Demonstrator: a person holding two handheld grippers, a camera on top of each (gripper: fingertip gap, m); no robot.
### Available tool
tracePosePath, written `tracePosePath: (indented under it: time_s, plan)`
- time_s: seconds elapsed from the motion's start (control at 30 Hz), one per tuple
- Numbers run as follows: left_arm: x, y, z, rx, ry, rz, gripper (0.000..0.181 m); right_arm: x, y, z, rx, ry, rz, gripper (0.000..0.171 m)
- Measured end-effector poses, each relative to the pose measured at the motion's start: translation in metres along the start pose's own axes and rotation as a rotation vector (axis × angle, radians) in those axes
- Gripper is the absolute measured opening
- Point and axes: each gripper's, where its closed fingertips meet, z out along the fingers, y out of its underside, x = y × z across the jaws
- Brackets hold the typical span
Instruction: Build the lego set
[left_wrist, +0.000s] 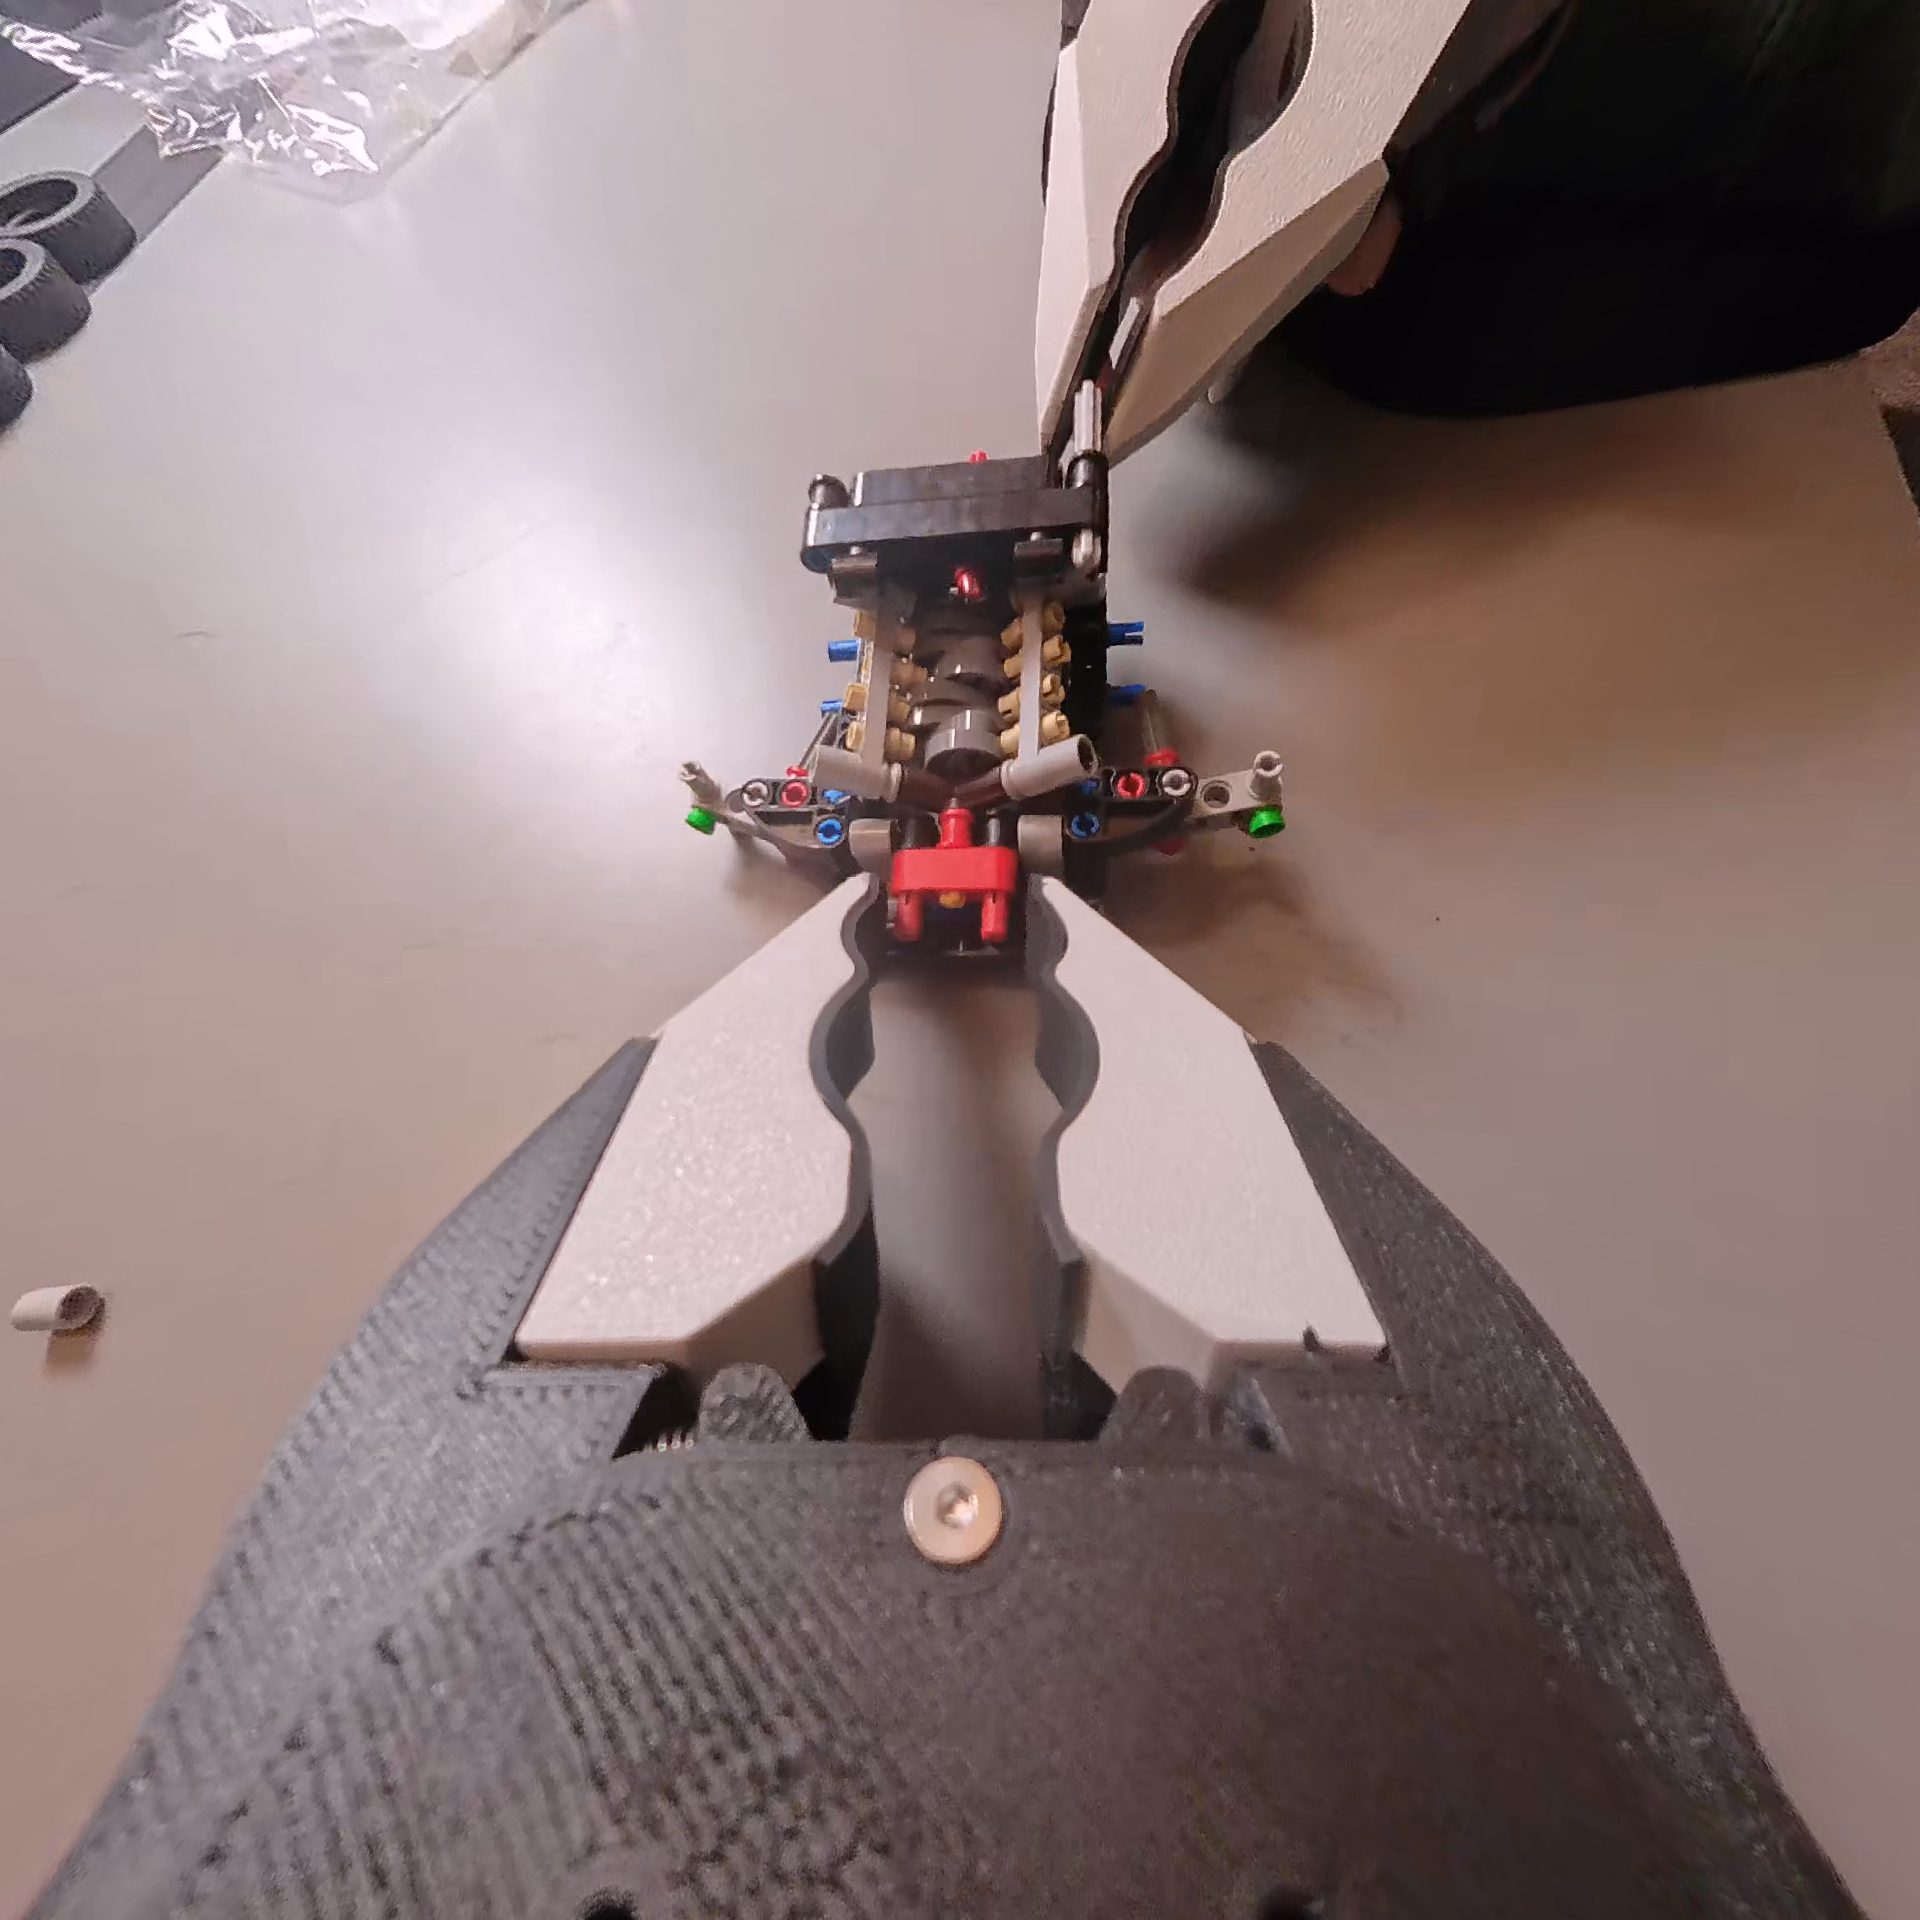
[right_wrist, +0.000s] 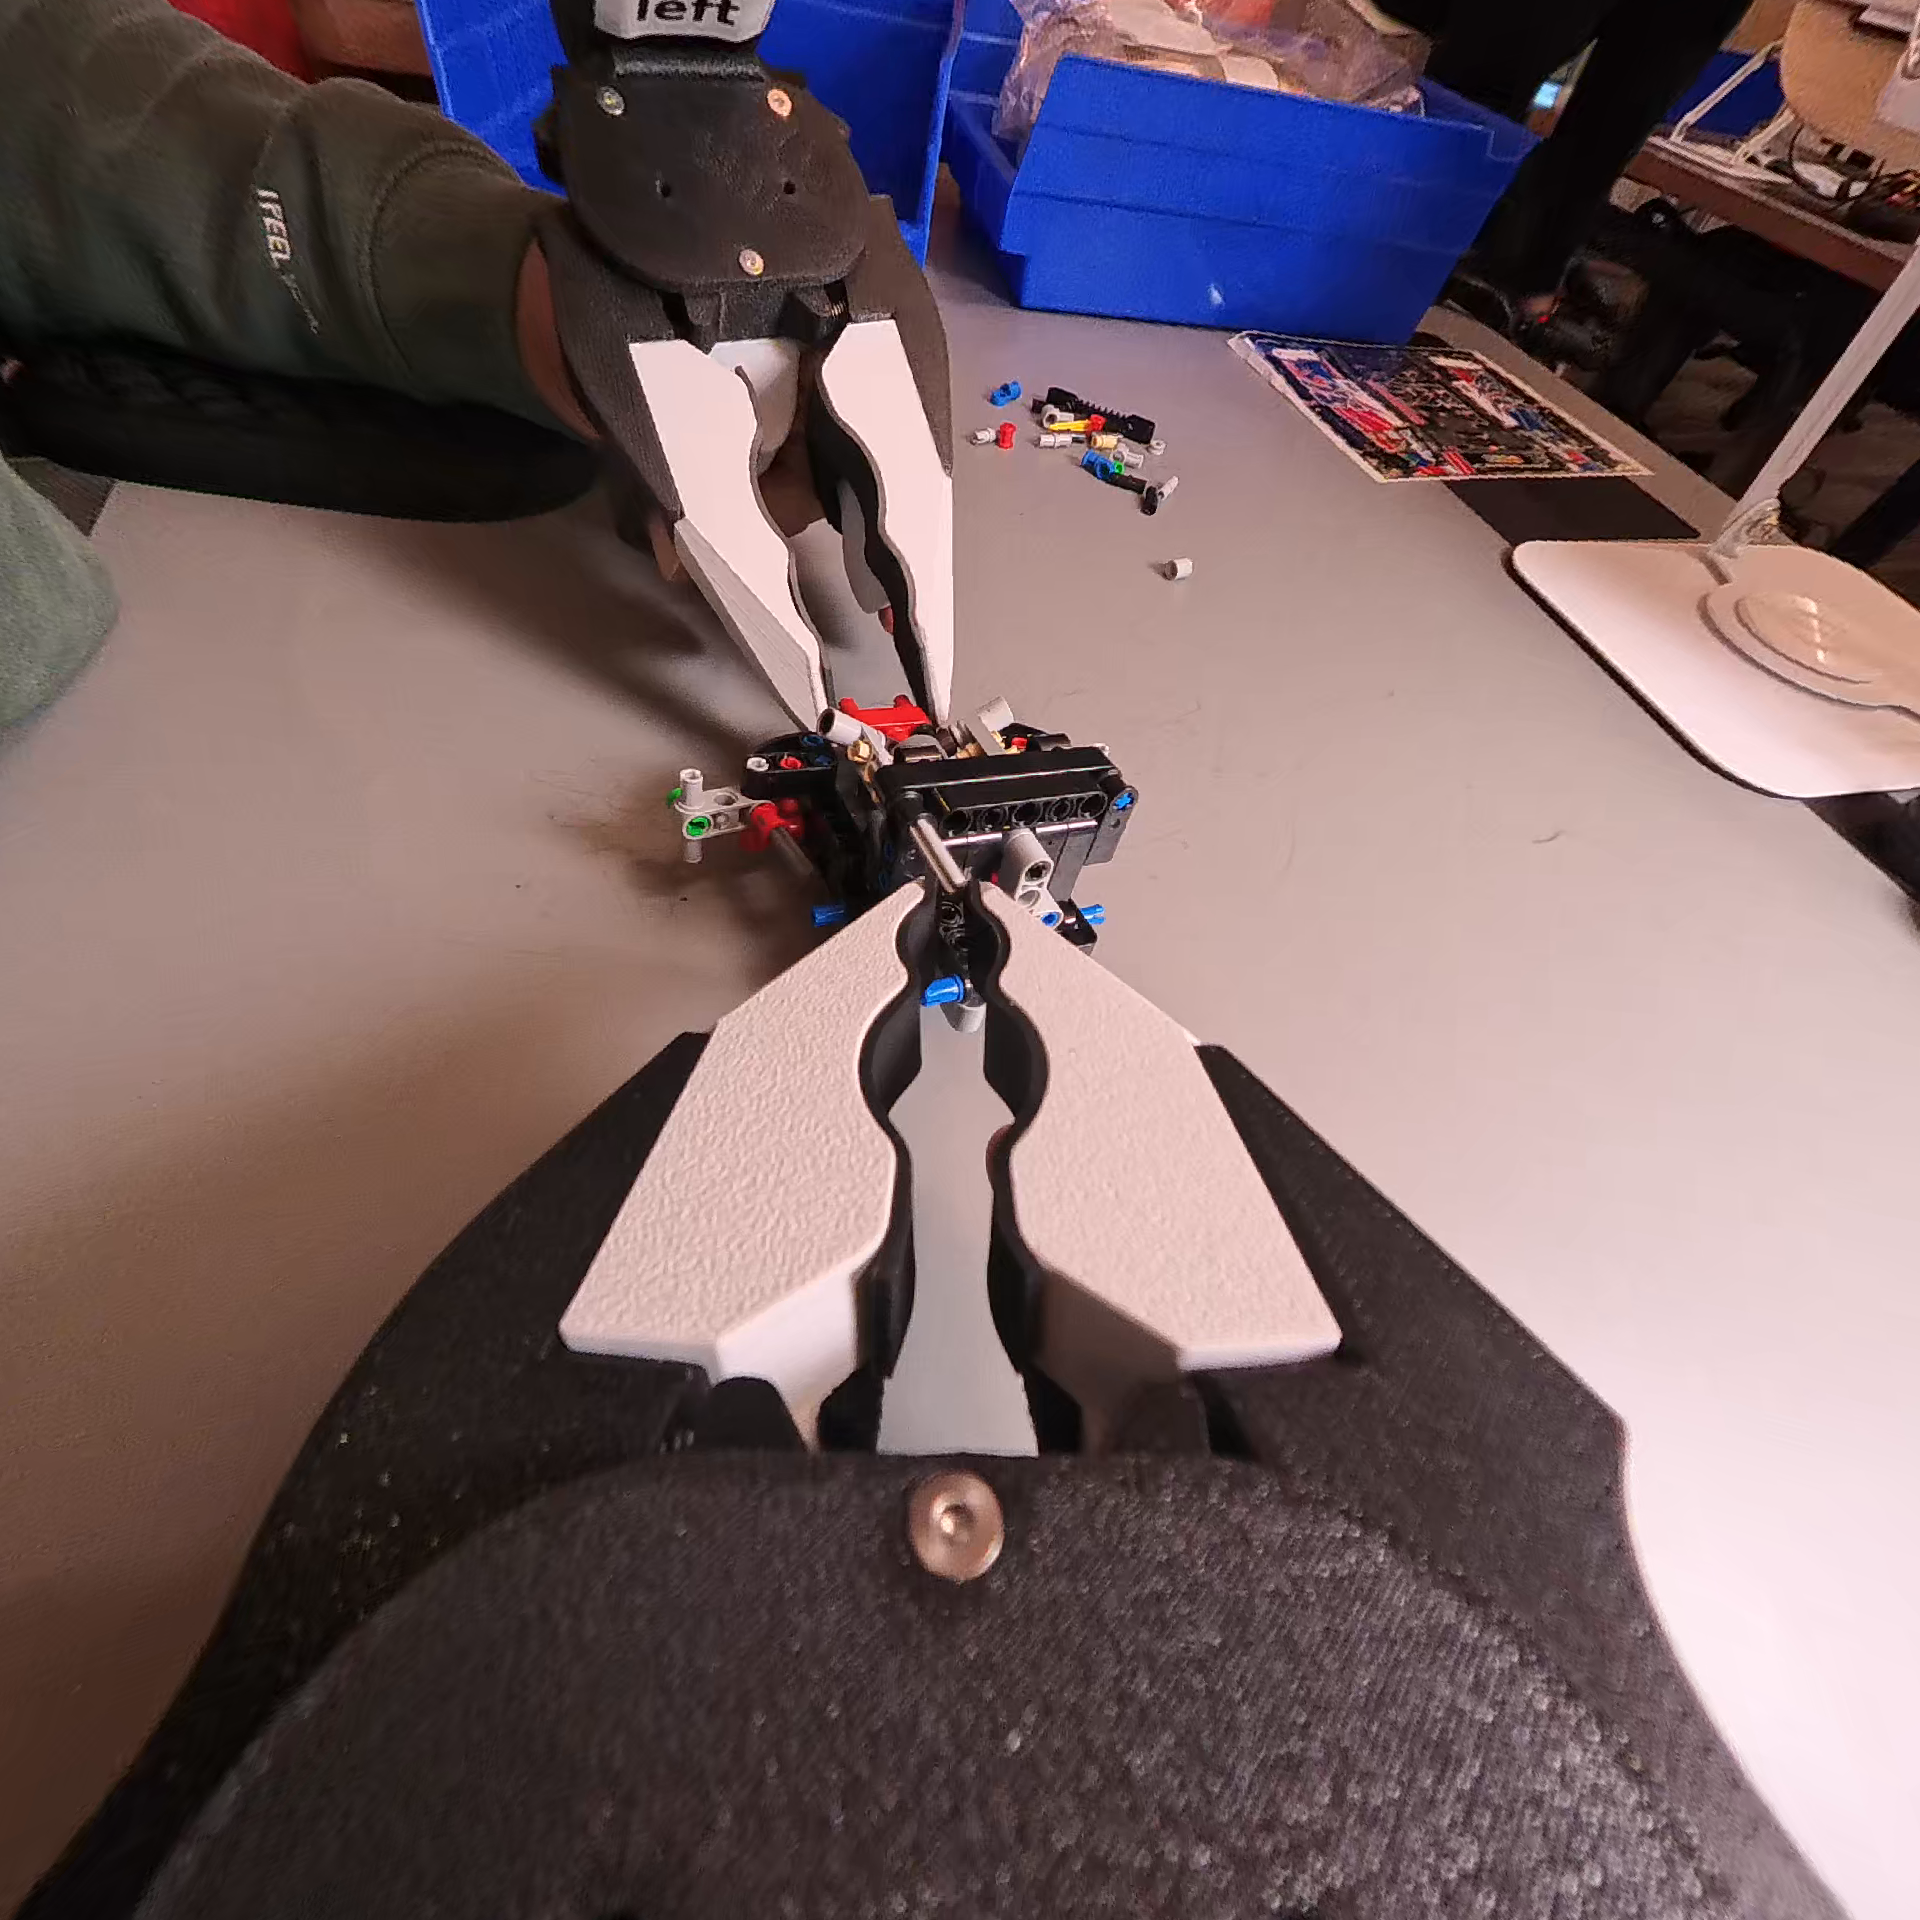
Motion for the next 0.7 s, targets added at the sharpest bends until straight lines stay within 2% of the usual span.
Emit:
tracePosePath:
  time_s: [0.3,0.7]
  plan:
    - [-0.001,0.003,-0.001,-0.008,0.006,-0.004,0.041,-0.002,0.009,0.004,-0.049,-0.006,-0.007,0.003]
    - [0.001,0.007,0.001,-0.04,0.002,0.025,0.043,-0.005,0.014,0.007,-0.092,-0.008,-0.038,0.003]
